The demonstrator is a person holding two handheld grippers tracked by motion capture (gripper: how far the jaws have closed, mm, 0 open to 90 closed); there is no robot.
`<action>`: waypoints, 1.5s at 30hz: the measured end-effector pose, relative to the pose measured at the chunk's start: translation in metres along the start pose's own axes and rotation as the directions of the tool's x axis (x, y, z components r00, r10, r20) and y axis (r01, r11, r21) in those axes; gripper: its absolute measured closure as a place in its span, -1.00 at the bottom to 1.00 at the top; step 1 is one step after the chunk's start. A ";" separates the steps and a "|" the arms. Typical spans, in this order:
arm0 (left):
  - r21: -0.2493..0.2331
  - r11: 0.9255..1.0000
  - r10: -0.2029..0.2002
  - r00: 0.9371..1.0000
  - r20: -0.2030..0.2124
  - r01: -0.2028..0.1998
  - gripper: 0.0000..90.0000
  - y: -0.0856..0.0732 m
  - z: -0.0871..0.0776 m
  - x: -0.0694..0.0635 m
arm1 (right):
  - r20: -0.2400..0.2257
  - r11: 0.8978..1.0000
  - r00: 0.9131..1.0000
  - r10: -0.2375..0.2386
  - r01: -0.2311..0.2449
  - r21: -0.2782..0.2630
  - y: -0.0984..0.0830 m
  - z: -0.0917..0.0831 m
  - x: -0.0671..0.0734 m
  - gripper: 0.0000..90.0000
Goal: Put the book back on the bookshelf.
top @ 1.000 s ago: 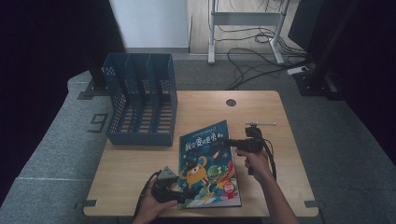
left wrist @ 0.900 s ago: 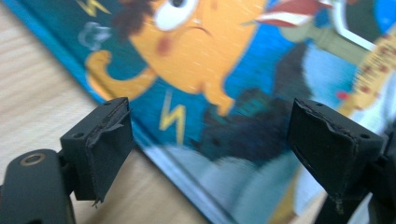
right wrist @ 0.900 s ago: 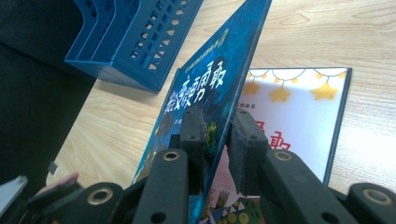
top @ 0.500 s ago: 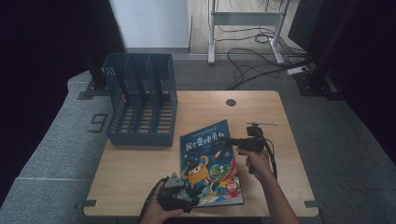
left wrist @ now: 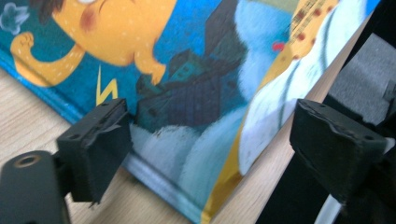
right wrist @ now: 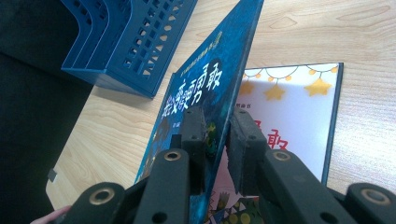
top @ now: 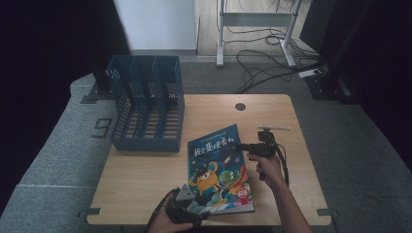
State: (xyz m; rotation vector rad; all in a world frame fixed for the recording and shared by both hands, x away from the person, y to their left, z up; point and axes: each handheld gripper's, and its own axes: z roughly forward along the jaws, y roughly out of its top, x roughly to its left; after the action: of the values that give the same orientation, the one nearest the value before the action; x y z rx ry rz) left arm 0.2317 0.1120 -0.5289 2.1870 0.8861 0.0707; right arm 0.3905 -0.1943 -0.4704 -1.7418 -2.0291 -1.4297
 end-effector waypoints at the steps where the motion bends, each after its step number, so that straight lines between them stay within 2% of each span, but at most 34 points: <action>1: -0.001 1.000 -0.003 1.000 0.004 0.003 -0.71 0.000 0.000 0.001 | -0.001 1.000 1.000 0.001 -0.001 0.000 0.000 0.000 0.000 0.71; 9: 0.005 1.000 -0.019 1.000 0.017 0.019 -0.79 0.005 0.007 0.009 | -0.005 1.000 1.000 0.020 -0.020 -0.018 0.003 -0.001 -0.004 0.73; 13: 0.008 0.999 -0.037 0.999 0.030 0.037 -0.82 0.011 0.013 0.016 | 0.006 0.999 0.999 0.037 -0.037 -0.037 0.006 -0.004 -0.009 0.74; 18: -0.001 0.999 -0.039 0.999 0.034 0.039 -0.82 0.018 0.018 0.021 | 0.024 0.998 0.999 0.033 -0.032 -0.048 0.014 -0.008 -0.011 0.74; 23: 0.006 1.000 -0.008 1.000 0.017 0.008 -0.77 0.018 0.016 0.017 | 0.028 0.999 0.999 0.028 -0.026 -0.046 0.017 -0.008 -0.011 0.74; 25: 0.017 1.000 -0.001 1.000 0.025 0.000 -0.77 0.017 0.017 0.015 | 0.027 0.998 0.999 0.028 -0.027 -0.048 0.017 -0.008 -0.012 0.74; 27: 0.020 1.000 0.023 1.000 -0.010 -0.023 -0.76 0.016 0.020 0.012 | 0.022 0.998 0.999 0.029 -0.028 -0.049 0.017 -0.008 -0.011 0.74; 29: 0.021 0.999 0.027 0.999 -0.022 -0.027 -0.74 0.016 0.020 0.011 | 0.023 0.998 0.999 0.023 -0.022 -0.052 0.018 -0.008 -0.009 0.74; 35: 0.020 1.000 0.016 1.000 -0.003 -0.016 -0.75 0.017 0.020 0.014 | 0.025 0.999 1.000 -0.006 0.007 -0.046 0.023 -0.009 0.000 0.73; 45: 0.014 1.000 0.004 1.000 0.030 -0.004 -0.72 0.018 0.019 0.020 | 0.055 0.995 0.994 -0.097 0.098 -0.011 0.036 -0.007 0.022 0.70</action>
State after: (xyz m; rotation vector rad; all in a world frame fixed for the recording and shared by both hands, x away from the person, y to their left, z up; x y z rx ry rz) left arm 0.2633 0.1038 -0.5342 2.1968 0.8679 0.0337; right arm 0.4093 -0.1867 -0.4332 -1.7280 -2.1651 -1.4417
